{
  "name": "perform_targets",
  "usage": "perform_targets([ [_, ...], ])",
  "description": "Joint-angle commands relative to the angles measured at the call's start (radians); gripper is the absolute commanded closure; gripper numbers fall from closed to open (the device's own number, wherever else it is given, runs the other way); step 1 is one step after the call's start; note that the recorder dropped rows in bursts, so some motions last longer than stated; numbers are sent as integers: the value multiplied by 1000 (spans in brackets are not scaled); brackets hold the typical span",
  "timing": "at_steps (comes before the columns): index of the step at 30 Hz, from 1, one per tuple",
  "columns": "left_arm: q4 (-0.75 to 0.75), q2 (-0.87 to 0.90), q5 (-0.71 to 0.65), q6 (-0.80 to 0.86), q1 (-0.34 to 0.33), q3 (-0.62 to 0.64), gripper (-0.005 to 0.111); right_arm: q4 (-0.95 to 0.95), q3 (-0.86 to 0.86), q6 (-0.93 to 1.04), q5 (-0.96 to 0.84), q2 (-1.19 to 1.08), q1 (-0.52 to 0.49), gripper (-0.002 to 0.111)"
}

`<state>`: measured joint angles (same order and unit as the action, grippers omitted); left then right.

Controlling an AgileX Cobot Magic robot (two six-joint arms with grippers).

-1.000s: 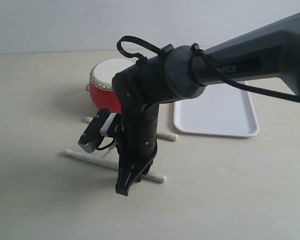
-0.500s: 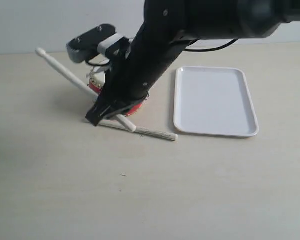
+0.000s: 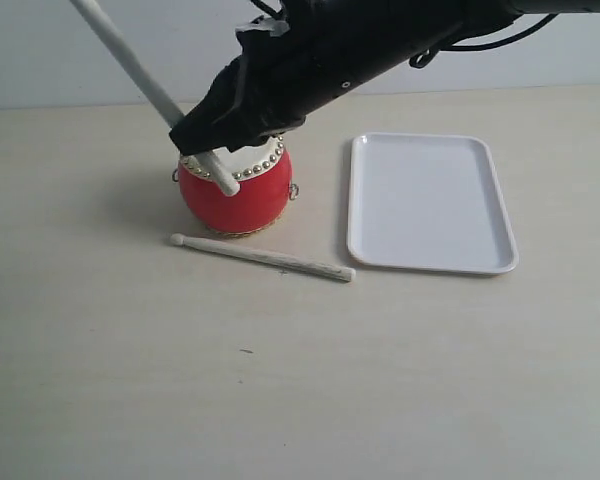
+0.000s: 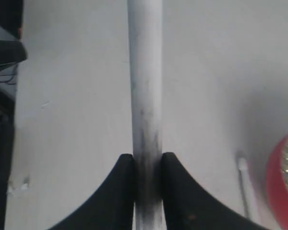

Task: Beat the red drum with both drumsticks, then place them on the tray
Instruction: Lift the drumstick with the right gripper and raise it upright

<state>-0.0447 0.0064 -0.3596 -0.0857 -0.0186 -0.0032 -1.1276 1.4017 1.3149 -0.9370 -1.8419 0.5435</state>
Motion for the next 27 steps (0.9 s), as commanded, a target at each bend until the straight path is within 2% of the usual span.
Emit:
perform_targets([
  [1, 4, -6, 7, 4, -1, 3, 107, -115, 1, 143, -89, 15, -4, 108],
  [7, -5, -6, 14, 4, -1, 3, 107, -151, 1, 193, -123, 15, -4, 108],
  [10, -64, -6, 42, 33, -1, 3, 107, -151, 1, 193, -123, 15, -4, 108],
  [13, -72, -6, 134, 31, -1, 3, 107, -151, 1, 193, -123, 15, -4, 108],
  [16, -56, -6, 309, 7, -1, 3, 107, -151, 1, 193, -135, 15, -4, 108],
  [19, -52, -6, 444, -96, -1, 3, 107, -151, 1, 193, -141, 15, -4, 108],
  [24, -52, -6, 560, -420, -1, 3, 107, -151, 1, 193, -140, 15, -2, 108],
  [27, -52, -6, 649, -514, -1, 3, 107, -153, 1, 193, -140, 13, -2, 108],
])
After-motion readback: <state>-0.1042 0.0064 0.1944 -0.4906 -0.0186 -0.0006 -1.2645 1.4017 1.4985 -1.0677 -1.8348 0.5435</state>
